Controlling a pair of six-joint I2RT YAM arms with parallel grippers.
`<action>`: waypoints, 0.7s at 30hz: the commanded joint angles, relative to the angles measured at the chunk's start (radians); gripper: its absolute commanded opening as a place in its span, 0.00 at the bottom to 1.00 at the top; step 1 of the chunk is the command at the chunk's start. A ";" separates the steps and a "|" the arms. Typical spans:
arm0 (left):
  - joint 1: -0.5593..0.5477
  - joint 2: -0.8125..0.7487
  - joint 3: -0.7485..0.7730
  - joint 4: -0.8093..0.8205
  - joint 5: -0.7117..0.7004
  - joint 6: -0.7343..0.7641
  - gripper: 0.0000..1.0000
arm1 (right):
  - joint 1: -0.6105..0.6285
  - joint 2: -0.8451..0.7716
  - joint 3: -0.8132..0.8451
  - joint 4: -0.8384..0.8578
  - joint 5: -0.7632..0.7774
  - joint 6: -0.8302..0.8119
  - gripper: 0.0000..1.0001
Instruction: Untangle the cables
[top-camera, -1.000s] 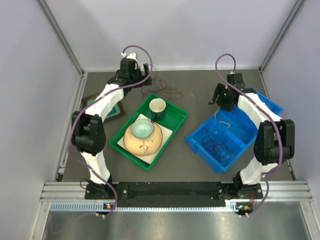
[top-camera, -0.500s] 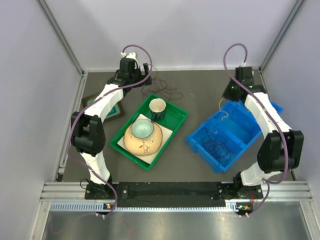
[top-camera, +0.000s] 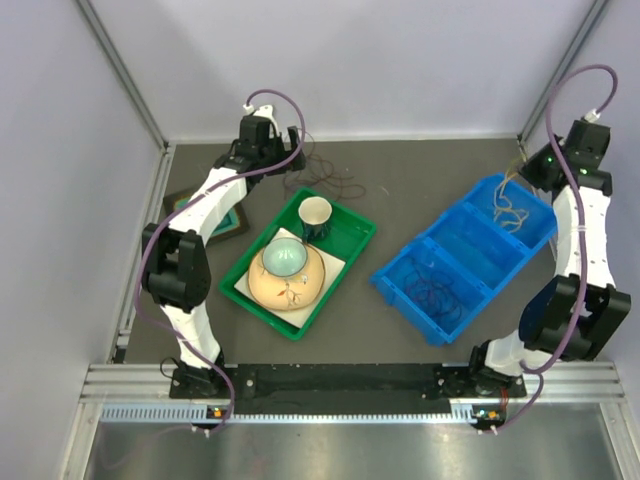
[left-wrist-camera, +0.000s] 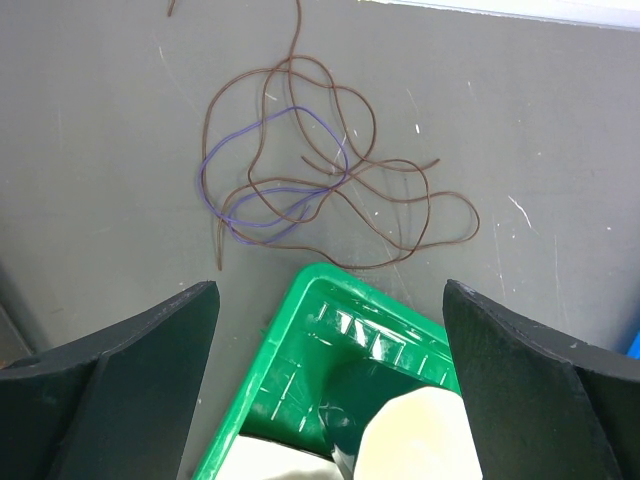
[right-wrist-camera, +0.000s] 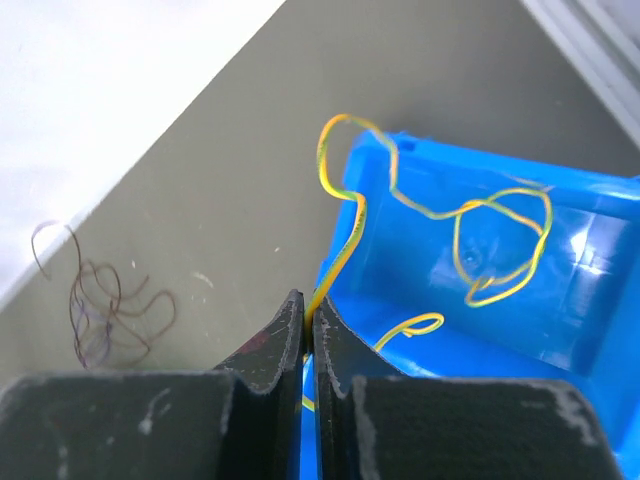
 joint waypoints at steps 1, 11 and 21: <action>0.001 -0.073 0.007 0.029 0.009 0.010 0.99 | -0.018 0.040 0.032 0.041 -0.046 -0.040 0.00; 0.001 -0.066 0.006 0.024 0.001 0.029 0.99 | -0.017 0.058 -0.124 0.026 0.185 -0.190 0.00; -0.001 -0.072 0.007 0.022 0.003 0.028 0.99 | -0.017 0.034 -0.264 0.060 0.280 -0.151 0.00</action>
